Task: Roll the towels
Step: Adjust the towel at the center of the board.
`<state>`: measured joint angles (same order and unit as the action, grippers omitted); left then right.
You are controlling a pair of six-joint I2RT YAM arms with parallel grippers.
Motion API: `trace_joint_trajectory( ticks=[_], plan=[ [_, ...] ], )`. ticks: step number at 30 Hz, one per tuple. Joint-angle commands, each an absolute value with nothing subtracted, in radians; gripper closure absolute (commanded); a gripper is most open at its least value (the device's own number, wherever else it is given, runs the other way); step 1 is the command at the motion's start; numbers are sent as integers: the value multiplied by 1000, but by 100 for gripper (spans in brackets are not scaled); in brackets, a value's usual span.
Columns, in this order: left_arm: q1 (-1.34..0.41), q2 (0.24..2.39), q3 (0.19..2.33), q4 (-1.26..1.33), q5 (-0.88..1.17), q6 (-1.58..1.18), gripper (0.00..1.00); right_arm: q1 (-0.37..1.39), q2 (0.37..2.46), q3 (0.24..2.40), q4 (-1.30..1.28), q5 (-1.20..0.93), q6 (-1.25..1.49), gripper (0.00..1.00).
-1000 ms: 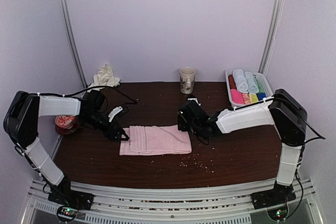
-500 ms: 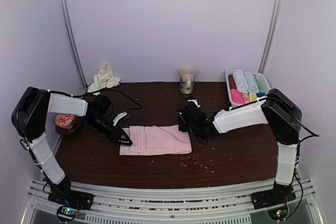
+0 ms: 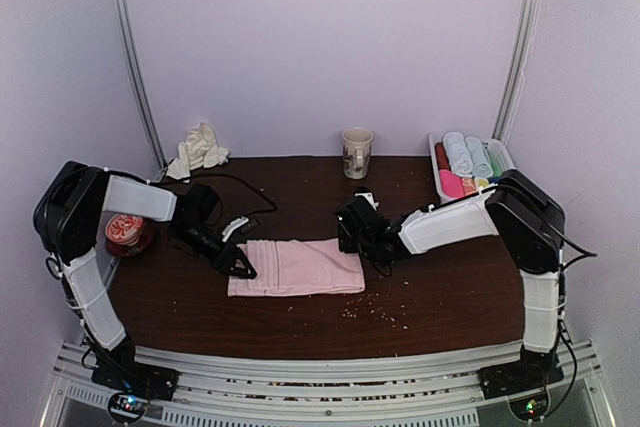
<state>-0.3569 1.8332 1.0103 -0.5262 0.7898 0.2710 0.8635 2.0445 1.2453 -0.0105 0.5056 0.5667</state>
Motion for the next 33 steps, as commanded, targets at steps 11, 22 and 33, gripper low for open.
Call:
trace_joint_trajectory(
  ticks=[11, 22, 33],
  plan=[
    [-362, 1823, 1036, -561, 783, 299, 100, 857, 2116, 1310, -18, 532, 542, 24],
    [-342, 1801, 1055, -740, 765, 422, 100, 856, 2122, 1299, -34, 535, 525, 24],
    [-301, 1831, 1057, -778, 703, 440, 100, 856, 2141, 1312, -49, 534, 510, 24]
  ],
)
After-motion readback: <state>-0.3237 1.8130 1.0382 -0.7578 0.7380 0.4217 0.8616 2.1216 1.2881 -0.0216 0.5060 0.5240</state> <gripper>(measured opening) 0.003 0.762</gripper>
